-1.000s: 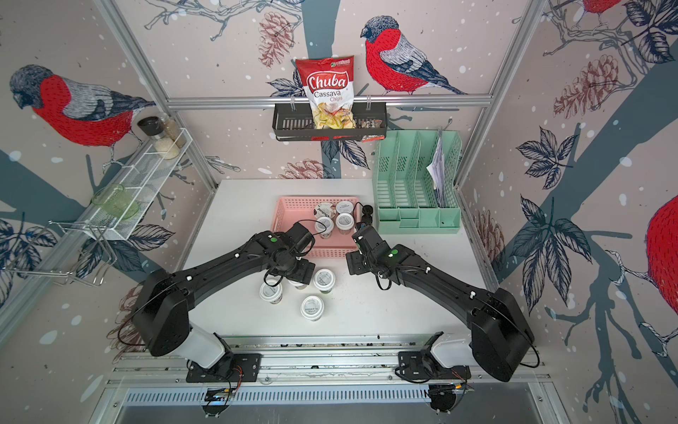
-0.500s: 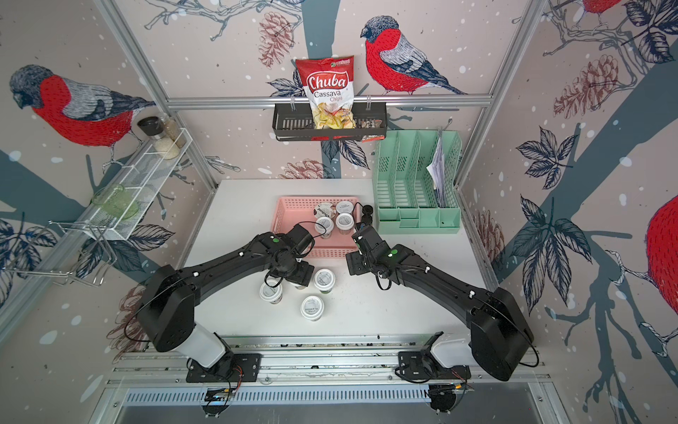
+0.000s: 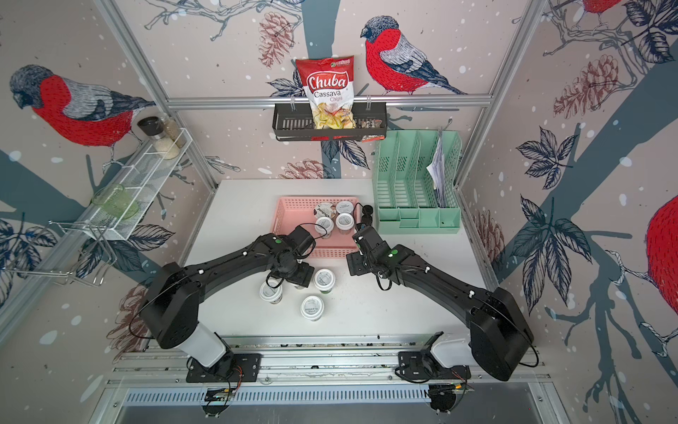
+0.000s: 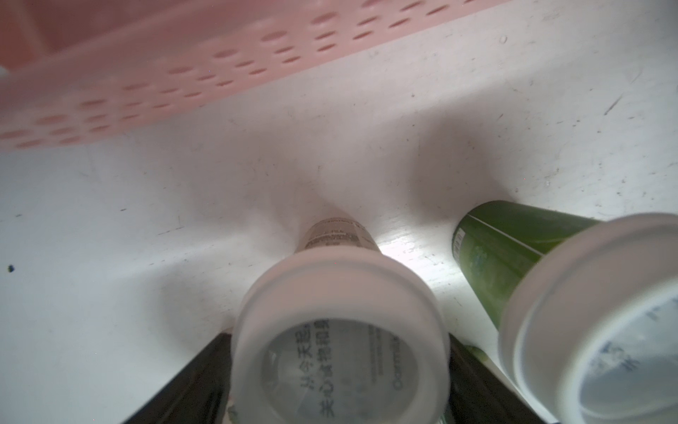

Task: Put the yogurt in the basket
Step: Pick up the yogurt from the center of the board.

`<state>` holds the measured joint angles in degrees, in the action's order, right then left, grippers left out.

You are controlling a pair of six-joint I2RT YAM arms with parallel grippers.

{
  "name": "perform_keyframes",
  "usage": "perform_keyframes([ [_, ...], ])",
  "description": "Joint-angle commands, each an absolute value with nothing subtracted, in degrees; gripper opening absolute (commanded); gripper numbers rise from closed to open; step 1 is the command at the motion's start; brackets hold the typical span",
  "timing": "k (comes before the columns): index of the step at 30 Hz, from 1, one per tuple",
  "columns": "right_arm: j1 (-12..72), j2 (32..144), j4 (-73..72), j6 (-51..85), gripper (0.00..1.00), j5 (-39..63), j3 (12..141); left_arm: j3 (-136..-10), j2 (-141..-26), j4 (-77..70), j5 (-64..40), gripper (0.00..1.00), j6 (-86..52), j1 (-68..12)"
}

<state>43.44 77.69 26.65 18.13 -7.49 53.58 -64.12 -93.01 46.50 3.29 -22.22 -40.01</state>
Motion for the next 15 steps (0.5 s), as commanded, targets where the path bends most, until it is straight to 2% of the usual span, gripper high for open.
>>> perform_keyframes([
  [1, 43.33, 77.74, 25.71, 17.78, 0.84, -7.25, 53.52, -63.94, -93.34, 46.12, 4.21, 0.87, -21.68, -39.86],
  [15, 43.04, 78.11, 25.58, 17.49, 0.84, -7.19, 53.36, -64.25, -92.80, 46.75, 5.02, 0.80, -21.47, -39.73],
])
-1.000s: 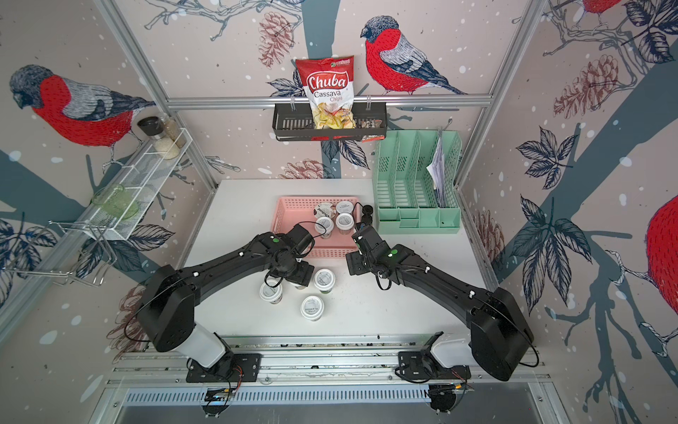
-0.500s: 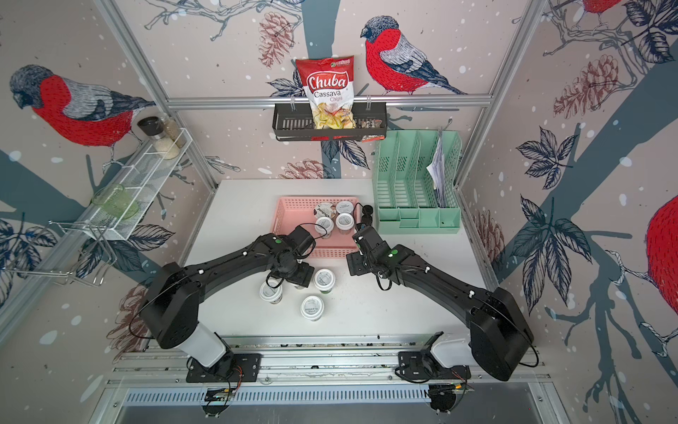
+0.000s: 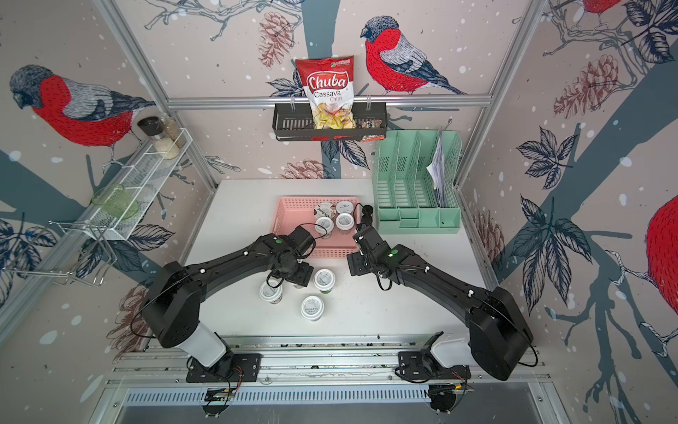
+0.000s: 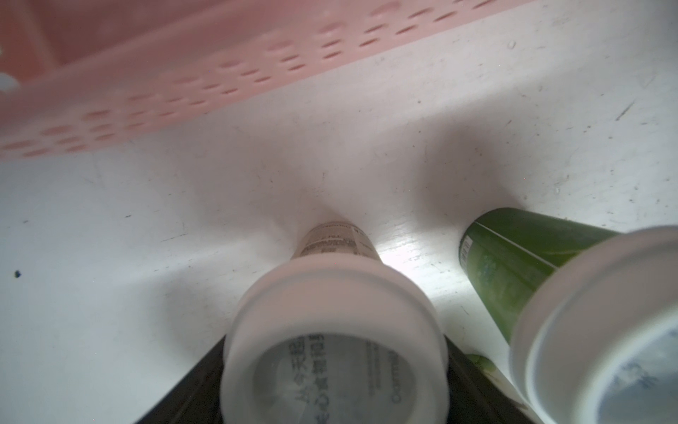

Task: Put the yogurt in the basket
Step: Pick up the yogurt from the center of the board, then place the yogurt in the basket.

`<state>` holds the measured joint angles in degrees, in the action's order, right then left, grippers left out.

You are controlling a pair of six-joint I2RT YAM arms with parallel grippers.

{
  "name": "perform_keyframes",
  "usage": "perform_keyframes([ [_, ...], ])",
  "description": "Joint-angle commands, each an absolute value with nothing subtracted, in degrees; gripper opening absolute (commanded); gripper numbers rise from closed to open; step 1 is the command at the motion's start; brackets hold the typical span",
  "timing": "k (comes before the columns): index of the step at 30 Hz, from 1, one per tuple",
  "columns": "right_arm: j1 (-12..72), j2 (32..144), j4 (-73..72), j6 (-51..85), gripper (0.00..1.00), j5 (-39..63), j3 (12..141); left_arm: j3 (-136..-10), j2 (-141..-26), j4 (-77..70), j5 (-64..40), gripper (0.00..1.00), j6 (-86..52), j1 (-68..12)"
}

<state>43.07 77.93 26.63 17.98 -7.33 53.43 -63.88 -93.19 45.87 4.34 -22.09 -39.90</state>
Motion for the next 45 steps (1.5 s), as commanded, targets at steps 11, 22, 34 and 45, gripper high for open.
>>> perform_keyframes([
  [11, 42.72, 78.00, 25.63, 17.16, 0.84, -7.27, 53.35, -68.11, -91.35, 50.95, 4.92, 0.77, -20.92, -39.29],
  [22, 42.23, 77.75, 25.65, 17.03, 0.84, -7.18, 53.59, -78.86, -88.42, 59.64, 7.23, 0.77, -18.82, -37.68],
  [34, 42.14, 76.90, 24.69, 17.07, 0.84, -6.57, 53.00, -97.71, -98.29, 57.55, 8.75, 0.78, -14.93, -29.90],
  [45, 39.77, 75.18, 24.15, 15.57, 0.84, -3.60, 51.90, -113.62, -117.49, 54.40, 13.90, 0.78, -13.52, -25.37],
])
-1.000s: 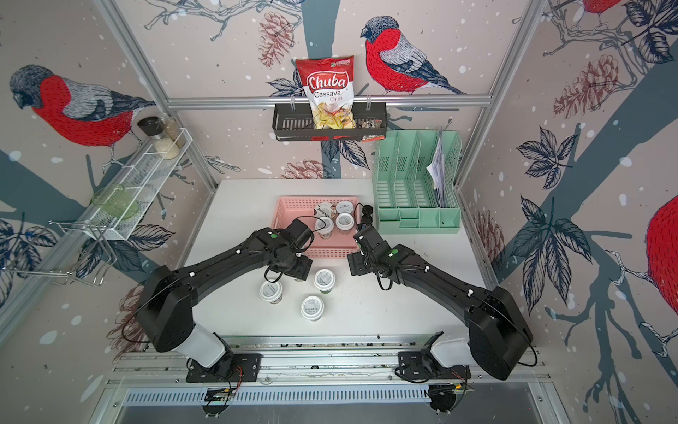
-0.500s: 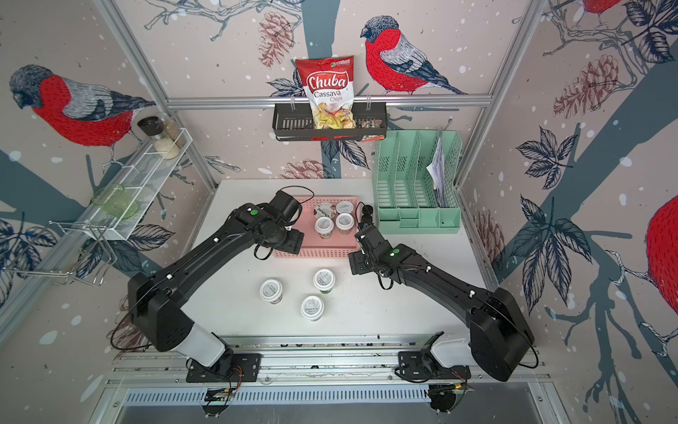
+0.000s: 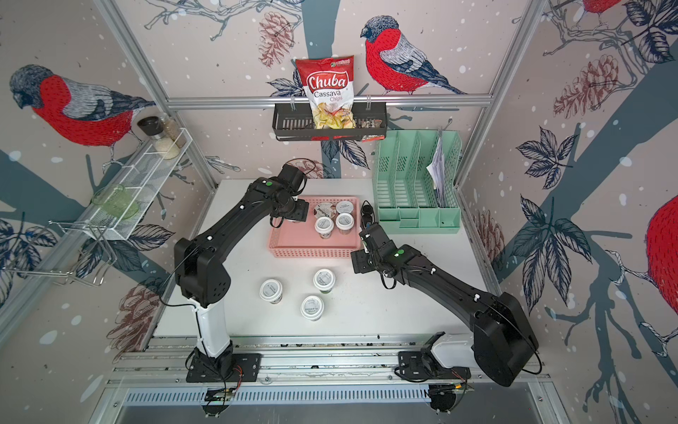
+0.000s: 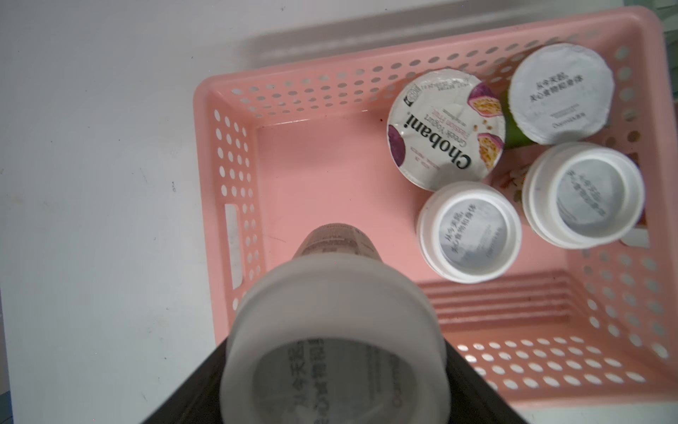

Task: Put the yogurt in the basket
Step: Place the yogurt in the basket.

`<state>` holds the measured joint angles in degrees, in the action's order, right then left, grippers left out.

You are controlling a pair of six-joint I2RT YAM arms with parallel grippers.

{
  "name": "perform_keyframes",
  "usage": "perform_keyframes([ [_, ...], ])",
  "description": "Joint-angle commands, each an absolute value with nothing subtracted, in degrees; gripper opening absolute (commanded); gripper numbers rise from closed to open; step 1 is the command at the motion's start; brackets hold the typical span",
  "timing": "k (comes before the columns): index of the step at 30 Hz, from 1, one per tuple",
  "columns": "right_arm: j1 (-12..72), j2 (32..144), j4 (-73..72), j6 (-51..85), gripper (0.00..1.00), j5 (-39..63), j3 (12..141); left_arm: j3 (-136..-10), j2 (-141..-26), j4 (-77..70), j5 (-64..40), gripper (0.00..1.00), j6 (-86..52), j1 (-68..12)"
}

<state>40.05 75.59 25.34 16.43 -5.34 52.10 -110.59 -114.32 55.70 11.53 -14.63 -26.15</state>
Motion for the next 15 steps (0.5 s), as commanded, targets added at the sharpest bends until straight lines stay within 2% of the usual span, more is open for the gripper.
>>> perform_keyframes([
  [1, 39.70, 75.15, 24.09, 15.58, 0.84, -3.31, 51.90, -115.10, -119.04, 54.49, 14.04, 0.78, -13.35, -25.08],
  [9, 37.88, 75.71, 23.64, 15.38, 0.84, -0.55, 51.71, -127.41, -130.96, 55.02, 11.21, 0.78, -12.96, -23.48],
  [15, 37.01, 76.93, 23.20, 15.14, 0.84, 0.89, 51.59, -131.65, -135.83, 54.85, 9.56, 0.77, -12.98, -22.90],
])
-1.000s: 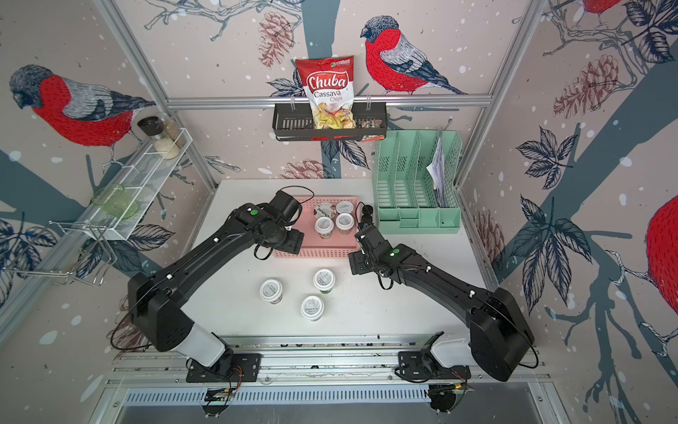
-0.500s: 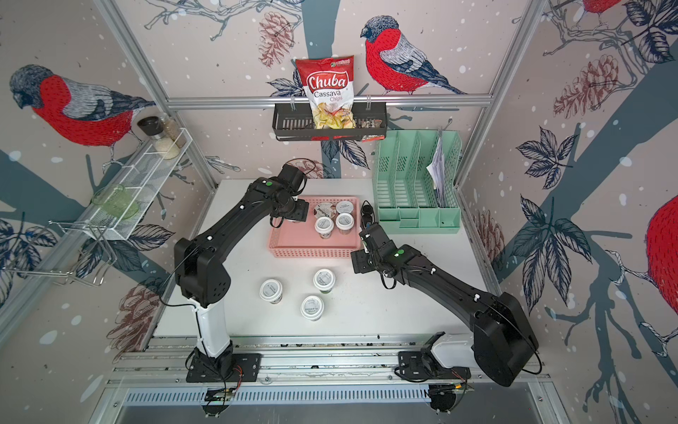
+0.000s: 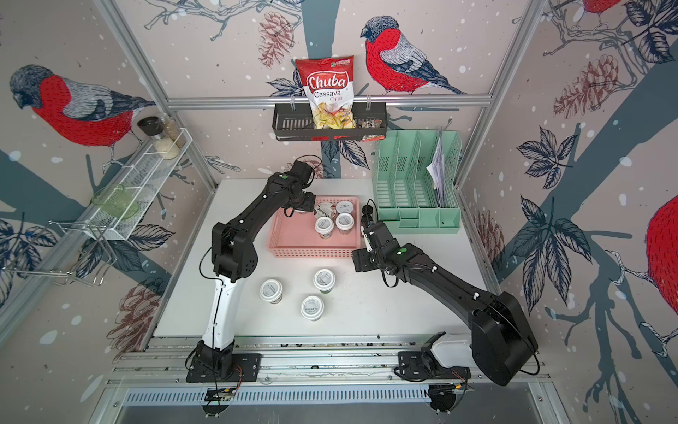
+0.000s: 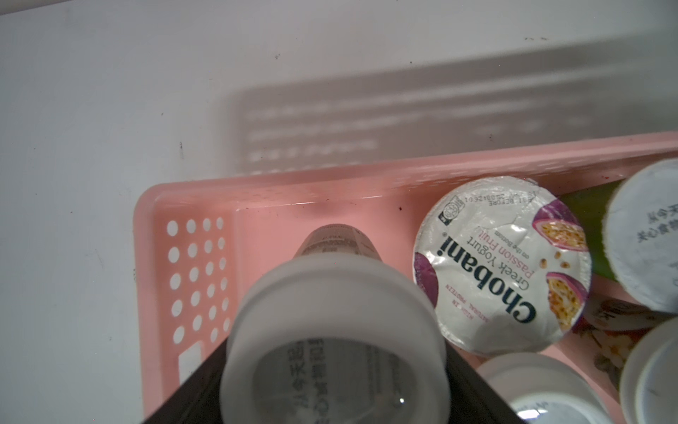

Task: Put the yogurt in the basket
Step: Place the yogurt in the basket.

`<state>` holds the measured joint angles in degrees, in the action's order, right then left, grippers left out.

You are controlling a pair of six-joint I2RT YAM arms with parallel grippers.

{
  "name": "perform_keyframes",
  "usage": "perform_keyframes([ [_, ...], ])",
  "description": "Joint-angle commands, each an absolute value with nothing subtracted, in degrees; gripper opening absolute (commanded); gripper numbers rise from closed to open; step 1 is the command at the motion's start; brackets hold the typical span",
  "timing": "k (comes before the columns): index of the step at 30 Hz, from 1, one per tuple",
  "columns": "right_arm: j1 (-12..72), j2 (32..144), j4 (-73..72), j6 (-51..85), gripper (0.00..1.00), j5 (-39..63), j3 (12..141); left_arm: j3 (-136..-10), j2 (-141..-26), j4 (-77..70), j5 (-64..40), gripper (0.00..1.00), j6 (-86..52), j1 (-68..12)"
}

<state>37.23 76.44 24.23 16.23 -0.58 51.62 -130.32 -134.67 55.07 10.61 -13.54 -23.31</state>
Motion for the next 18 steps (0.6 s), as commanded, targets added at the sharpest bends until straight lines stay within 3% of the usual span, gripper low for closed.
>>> perform_keyframes([
  [1, 36.86, 77.08, 23.11, 15.15, 0.84, 1.03, 51.59, -131.74, -136.24, 54.68, 9.36, 0.77, -12.89, -22.84],
  [18, 35.77, 78.62, 23.11, 15.11, 0.84, 1.86, 51.60, -133.86, -140.88, 53.22, 7.40, 0.78, -11.93, -21.97],
])
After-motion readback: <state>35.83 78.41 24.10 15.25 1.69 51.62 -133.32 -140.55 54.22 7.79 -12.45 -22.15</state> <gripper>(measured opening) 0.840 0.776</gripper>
